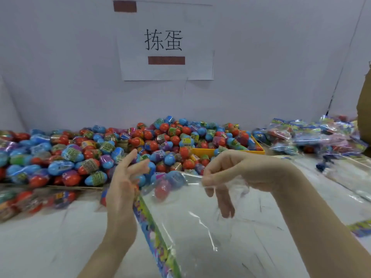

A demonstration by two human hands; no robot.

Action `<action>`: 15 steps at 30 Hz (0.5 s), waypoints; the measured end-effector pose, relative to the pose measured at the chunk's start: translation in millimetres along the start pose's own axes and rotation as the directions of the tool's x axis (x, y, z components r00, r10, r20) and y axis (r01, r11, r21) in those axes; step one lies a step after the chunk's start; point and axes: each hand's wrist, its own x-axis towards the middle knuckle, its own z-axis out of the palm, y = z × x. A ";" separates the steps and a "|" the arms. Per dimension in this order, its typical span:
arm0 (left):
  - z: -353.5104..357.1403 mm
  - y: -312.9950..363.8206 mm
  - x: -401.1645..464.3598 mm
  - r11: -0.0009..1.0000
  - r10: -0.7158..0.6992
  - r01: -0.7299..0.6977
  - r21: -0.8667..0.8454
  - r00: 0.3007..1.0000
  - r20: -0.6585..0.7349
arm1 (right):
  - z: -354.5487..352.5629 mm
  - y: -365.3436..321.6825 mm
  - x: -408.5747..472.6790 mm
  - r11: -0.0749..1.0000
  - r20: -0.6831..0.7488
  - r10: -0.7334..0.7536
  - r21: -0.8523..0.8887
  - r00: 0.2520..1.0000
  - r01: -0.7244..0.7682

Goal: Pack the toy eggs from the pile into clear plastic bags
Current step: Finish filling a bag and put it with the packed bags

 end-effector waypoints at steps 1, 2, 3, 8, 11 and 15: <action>-3.1 0.6 4.9 0.960 -0.172 0.188 -0.205 0.981 0.093 | 2.7 3.3 9.8 1.000 0.009 0.017 0.007 1.000 -0.017; -7.6 0.8 10.5 0.885 -0.304 0.357 -0.298 0.929 0.208 | 4.8 8.0 18.3 0.999 -0.005 0.035 0.013 0.999 -0.035; -11.8 2.2 15.9 0.831 -0.392 0.484 -0.274 0.860 0.328 | 6.8 13.5 24.8 0.998 -0.022 0.051 0.027 0.998 -0.051; -13.0 -0.2 13.6 0.895 -0.441 0.419 0.154 0.778 0.447 | 13.3 40.1 41.0 0.967 -0.185 0.121 0.246 0.975 -0.073; -9.1 -2.6 11.1 0.892 -0.438 0.452 0.013 0.856 0.275 | 9.5 53.8 42.5 0.857 -0.335 0.151 0.514 0.930 0.046; -2.7 -1.1 9.9 0.889 -0.432 0.448 -0.091 0.888 0.158 | 14.7 55.1 42.9 0.823 -0.437 0.059 0.530 0.897 0.204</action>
